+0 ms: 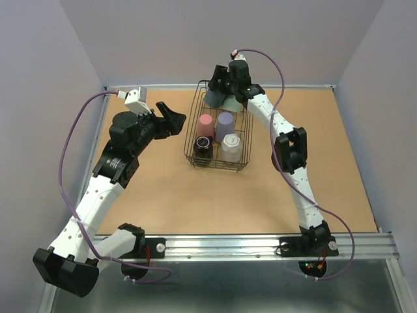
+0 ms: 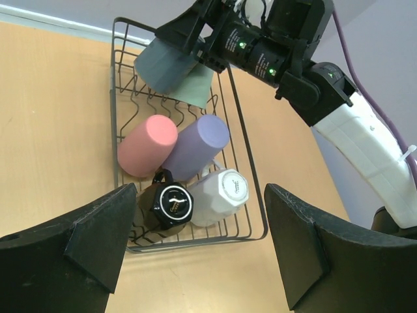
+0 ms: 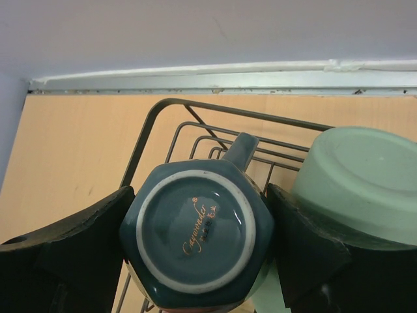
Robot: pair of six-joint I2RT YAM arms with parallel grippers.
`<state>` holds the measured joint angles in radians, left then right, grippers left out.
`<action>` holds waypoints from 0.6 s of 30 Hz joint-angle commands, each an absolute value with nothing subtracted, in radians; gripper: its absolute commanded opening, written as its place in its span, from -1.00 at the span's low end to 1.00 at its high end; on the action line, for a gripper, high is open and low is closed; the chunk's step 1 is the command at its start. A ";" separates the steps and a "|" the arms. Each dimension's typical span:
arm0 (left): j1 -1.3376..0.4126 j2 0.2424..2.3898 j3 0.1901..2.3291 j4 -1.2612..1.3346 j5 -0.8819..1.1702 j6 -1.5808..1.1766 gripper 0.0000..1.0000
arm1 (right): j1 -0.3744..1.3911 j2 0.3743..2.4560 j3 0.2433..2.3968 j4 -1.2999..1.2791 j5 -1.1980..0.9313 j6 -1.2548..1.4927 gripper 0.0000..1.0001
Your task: Load the cups into the dish rack
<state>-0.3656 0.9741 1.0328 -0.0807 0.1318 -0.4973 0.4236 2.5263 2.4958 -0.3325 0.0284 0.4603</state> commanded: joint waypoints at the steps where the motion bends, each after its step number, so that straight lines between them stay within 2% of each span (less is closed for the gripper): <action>1: -0.353 0.965 1.081 -0.057 0.147 -0.440 0.81 | 0.440 2.508 2.582 -0.215 0.061 0.426 -0.99; 10: -0.334 0.966 1.069 -0.064 0.143 -0.411 0.82 | 0.463 2.514 2.520 -0.216 0.101 0.379 -0.99; 13: -0.328 0.965 1.062 -0.064 0.144 -0.410 0.82 | 0.474 2.517 2.507 -0.219 0.123 0.367 -0.71; 14: -0.328 0.963 1.062 -0.064 0.144 -0.408 0.82 | 0.480 2.517 2.505 -0.221 0.127 0.358 -0.44; 15: -0.327 0.963 1.062 -0.064 0.146 -0.408 0.82 | 0.485 2.522 2.505 -0.221 0.129 0.353 -0.30; 16: -0.325 0.962 1.060 -0.066 0.146 -0.405 0.82 | 0.488 2.523 2.505 -0.222 0.127 0.348 -0.02; 18: -0.324 0.960 1.058 -0.069 0.146 -0.405 0.82 | 0.495 2.525 2.499 -0.225 0.126 0.342 0.21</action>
